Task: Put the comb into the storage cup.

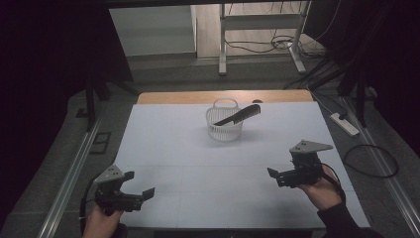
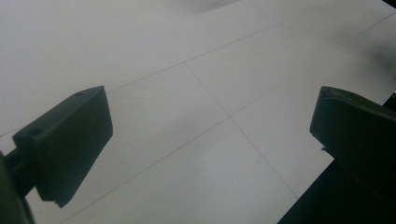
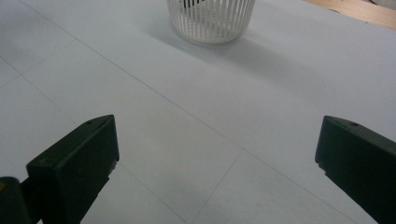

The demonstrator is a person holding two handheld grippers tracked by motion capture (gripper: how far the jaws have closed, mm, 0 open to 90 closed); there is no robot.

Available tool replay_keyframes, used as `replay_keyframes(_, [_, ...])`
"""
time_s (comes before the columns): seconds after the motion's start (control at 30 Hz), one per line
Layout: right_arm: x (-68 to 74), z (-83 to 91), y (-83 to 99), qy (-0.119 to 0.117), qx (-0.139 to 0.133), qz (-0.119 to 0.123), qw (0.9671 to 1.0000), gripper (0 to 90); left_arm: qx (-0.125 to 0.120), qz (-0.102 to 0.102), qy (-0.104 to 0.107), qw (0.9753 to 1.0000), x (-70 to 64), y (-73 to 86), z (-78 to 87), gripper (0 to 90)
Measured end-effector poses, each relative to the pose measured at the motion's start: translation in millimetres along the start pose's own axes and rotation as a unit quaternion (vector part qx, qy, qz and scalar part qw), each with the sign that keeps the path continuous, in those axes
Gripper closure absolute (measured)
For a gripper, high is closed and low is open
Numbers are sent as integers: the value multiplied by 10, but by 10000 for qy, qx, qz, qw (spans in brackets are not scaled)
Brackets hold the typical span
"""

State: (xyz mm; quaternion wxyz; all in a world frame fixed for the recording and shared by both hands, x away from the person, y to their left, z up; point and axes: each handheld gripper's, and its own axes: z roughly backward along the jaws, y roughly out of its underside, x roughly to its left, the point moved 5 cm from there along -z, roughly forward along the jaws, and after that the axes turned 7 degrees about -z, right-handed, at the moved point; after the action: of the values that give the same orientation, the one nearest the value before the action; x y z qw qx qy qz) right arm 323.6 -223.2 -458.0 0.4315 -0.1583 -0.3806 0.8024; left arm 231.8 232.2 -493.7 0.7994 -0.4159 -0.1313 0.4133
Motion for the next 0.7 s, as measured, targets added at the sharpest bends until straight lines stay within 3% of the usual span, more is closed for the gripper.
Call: replay_keyframes(0.7, [-42, 143, 188, 50, -2, -94, 9999, 0, -44, 25, -18, 10000, 6, -1, 10, 0])
